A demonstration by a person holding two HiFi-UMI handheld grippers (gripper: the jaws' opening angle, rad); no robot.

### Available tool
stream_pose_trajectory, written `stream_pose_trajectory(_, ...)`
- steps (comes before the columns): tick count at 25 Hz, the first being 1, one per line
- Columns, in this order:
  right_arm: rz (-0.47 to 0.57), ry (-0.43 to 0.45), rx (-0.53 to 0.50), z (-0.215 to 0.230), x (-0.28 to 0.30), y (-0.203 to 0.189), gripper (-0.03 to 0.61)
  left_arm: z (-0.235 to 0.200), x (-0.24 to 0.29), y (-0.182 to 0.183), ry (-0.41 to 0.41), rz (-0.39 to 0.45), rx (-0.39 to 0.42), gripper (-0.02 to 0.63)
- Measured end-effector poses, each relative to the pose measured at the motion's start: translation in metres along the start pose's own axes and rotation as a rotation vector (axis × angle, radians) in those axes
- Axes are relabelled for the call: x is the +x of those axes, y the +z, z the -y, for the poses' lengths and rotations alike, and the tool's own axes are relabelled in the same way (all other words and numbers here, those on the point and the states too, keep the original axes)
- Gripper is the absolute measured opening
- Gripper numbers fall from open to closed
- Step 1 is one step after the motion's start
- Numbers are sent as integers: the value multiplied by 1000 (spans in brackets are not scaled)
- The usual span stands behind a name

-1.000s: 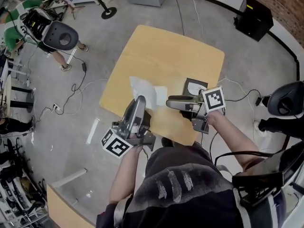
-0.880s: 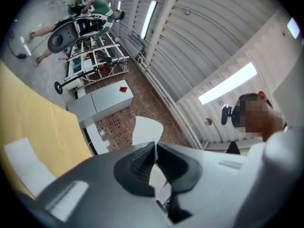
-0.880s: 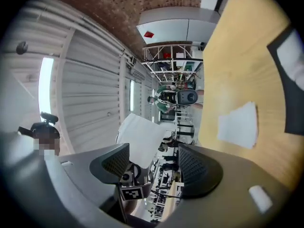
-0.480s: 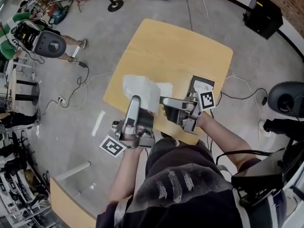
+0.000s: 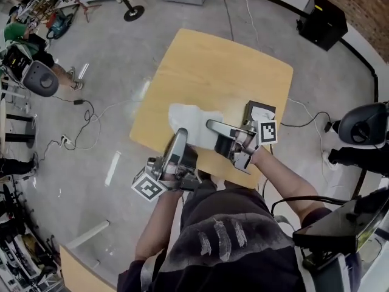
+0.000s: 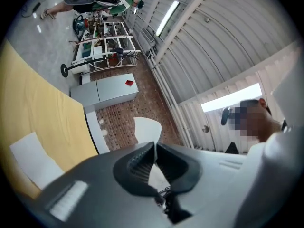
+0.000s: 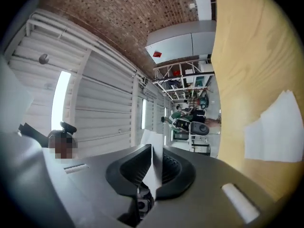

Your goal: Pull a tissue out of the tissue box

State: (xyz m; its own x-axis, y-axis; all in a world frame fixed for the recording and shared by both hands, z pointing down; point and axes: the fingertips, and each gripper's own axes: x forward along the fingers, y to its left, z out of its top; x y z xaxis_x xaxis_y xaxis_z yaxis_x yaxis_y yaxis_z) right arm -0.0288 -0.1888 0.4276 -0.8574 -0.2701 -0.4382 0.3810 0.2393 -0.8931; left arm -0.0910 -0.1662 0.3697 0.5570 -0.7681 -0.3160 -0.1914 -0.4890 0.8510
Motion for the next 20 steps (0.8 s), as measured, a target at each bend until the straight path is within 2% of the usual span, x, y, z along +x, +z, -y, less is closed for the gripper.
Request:
stream_pose_trajectory(8, 64, -95, -62, -5, -13, 17, 3, -21, -5, 9, -20, -10, -46, 3)
stream_pose_trajectory(15, -16, -267, -75, 8, -31, 17, -2, -42, -7, -7, 11, -59, -45, 3)
stream_pose_trajectory(16, -26, -292, -70, 9, -34, 17, -2, -46, -8, -11, 17, -75, -40, 14)
stream_pose_trajectory(18, -42, -336, -60, 12, -40, 21, -2, -55, -10, -21, 47, -123, -18, 89)
stream_pose_trajectory(20, -57, -372, -60, 13, -46, 25, -2, -69, -14, -29, 104, -173, 16, 114)
